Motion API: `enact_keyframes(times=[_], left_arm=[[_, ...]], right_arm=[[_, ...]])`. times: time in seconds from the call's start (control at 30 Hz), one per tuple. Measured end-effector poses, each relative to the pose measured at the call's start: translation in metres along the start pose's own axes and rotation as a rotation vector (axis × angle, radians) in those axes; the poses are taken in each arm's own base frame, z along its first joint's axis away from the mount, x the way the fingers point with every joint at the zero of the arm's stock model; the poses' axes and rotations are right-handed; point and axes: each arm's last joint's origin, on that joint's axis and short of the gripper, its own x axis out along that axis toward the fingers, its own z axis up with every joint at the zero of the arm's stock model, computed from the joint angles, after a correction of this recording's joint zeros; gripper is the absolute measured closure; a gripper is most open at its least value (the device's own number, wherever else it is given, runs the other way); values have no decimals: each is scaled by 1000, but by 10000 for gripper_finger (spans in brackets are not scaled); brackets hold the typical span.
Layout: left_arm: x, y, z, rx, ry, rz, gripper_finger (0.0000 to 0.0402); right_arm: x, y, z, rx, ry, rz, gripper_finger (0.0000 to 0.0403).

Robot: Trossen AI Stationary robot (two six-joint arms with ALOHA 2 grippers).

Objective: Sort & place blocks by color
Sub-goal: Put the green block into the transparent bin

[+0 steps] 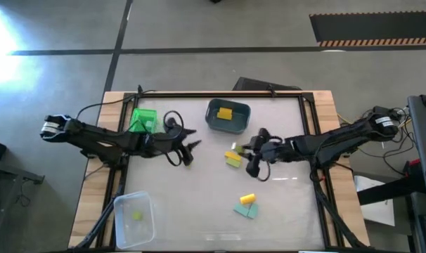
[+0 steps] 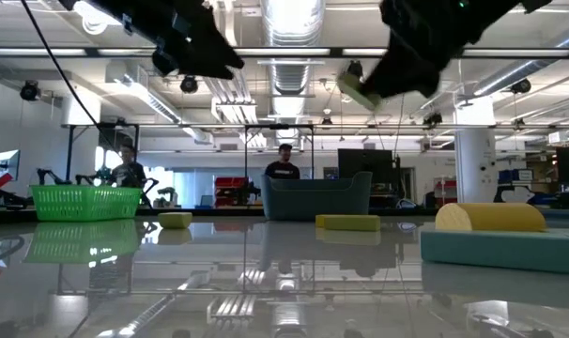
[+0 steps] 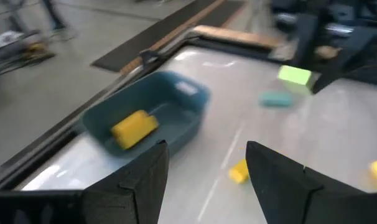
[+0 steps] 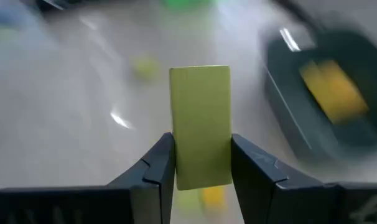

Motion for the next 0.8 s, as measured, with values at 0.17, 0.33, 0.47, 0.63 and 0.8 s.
enact_keyframes(times=[0.17, 0.33, 0.47, 0.63, 0.8], left_arm=[[10, -25, 1, 46, -90, -174, 204], [13, -48, 8, 116, -264, -351, 204], [17, -56, 8, 140, -338, -368, 204], [26, -61, 6, 120, -384, -367, 204], [30, -65, 4, 113, -398, -372, 204]], right_arm=[[5, 11, 10, -218, -286, 203, 293], [11, 18, 8, -343, -537, 352, 293], [16, 20, 7, -382, -627, 366, 293], [21, 23, 6, -397, -667, 421, 293], [22, 23, 6, -406, -690, 427, 293]])
